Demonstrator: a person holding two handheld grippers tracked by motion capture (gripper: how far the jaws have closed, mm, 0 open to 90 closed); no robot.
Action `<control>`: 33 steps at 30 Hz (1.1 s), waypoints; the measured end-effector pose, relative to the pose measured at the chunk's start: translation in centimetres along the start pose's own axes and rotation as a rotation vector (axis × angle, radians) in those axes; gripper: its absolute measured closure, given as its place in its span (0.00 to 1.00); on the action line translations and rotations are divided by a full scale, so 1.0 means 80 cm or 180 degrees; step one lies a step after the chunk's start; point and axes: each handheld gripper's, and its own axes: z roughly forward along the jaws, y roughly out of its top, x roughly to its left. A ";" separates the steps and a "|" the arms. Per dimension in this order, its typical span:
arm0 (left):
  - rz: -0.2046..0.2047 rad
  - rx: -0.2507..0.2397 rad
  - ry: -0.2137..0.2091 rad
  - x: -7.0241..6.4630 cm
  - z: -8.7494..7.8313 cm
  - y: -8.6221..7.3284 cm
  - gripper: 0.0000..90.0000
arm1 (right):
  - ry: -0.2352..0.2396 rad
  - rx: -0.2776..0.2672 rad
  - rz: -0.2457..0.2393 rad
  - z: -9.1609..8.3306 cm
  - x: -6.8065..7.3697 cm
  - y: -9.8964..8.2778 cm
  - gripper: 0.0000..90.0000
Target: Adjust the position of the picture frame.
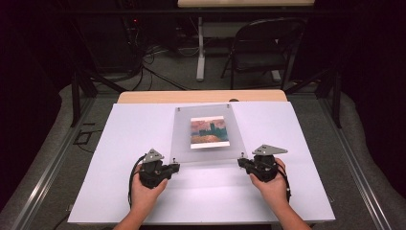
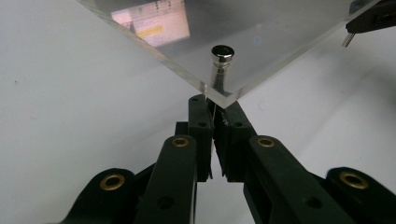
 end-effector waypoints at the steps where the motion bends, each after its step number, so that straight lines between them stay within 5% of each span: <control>1: 0.0006 0.0019 0.0012 0.003 0.003 0.003 0.95 | -0.0017 0.0001 0.0019 0.003 -0.003 0.002 0.95; 10: -0.0056 0.0096 0.0092 0.020 0.020 0.001 0.94 | -0.0042 0.0100 0.0027 0.029 -0.009 0.001 0.95; 33: -0.0093 0.0105 0.0071 0.026 0.026 -0.008 0.93 | -0.0090 0.0176 -0.0010 0.038 -0.005 -0.011 0.95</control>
